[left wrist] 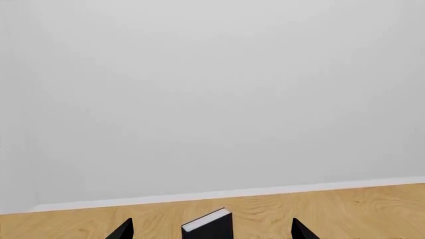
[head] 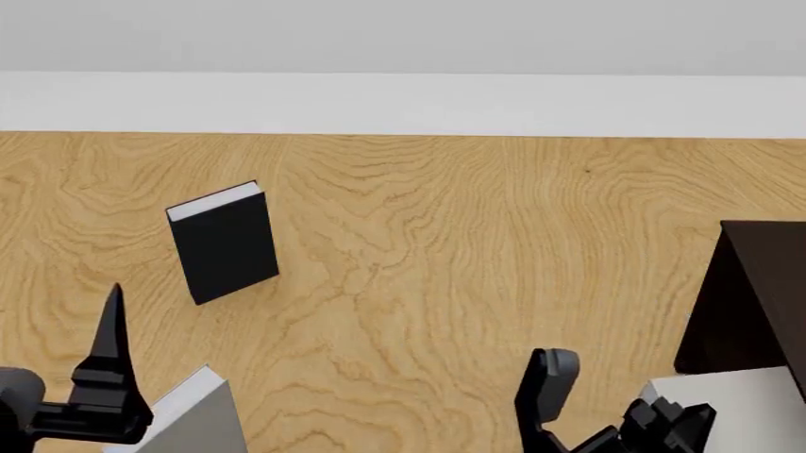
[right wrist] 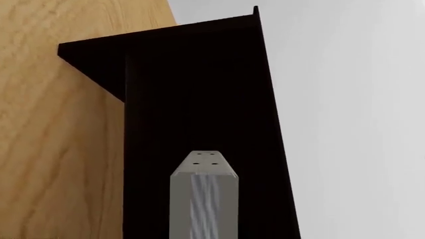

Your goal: Pick up the book on the right and place it on the cabinet shelf.

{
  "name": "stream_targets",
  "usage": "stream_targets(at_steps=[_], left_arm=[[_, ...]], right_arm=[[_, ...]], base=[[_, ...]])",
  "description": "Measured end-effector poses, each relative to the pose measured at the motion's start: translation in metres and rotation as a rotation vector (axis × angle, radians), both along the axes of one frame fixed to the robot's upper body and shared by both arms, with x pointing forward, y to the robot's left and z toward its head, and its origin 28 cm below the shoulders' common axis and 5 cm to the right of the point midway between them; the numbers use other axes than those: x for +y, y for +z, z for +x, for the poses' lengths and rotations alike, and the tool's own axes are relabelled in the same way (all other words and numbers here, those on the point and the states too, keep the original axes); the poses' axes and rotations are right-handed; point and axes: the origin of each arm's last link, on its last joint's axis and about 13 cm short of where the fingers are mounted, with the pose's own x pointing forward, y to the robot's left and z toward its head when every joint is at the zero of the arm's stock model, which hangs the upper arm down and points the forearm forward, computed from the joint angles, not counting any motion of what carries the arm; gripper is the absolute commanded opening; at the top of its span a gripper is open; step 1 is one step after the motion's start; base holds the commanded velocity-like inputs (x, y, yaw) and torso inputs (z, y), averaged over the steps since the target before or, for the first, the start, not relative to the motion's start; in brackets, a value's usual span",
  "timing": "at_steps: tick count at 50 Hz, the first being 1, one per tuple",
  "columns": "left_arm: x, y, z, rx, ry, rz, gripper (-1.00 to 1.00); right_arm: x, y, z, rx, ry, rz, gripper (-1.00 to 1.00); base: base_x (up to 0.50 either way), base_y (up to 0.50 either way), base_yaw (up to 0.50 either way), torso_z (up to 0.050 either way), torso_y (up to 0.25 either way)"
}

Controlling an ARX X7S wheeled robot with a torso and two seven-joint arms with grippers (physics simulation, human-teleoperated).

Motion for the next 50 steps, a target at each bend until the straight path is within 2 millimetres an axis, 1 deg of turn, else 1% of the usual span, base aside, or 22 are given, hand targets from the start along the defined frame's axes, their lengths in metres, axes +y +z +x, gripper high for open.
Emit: stream_targets(at_steps=[32, 50], left_arm=[[-0.007, -0.009, 0.010, 0.022, 0.019, 0.063, 1.00], [-0.009, -0.020, 0.027, 0.059, 0.024, 0.083, 1.00]], right_arm=[[-0.031, -0.002, 0.000, 0.019, 0.011, -0.042, -1.00], [-0.049, -0.002, -0.002, 0.043, -0.022, -0.023, -1.00]], base=[[0.00, 0.00, 0.00, 0.000, 0.001], [0.00, 0.00, 0.00, 0.001, 0.001]])
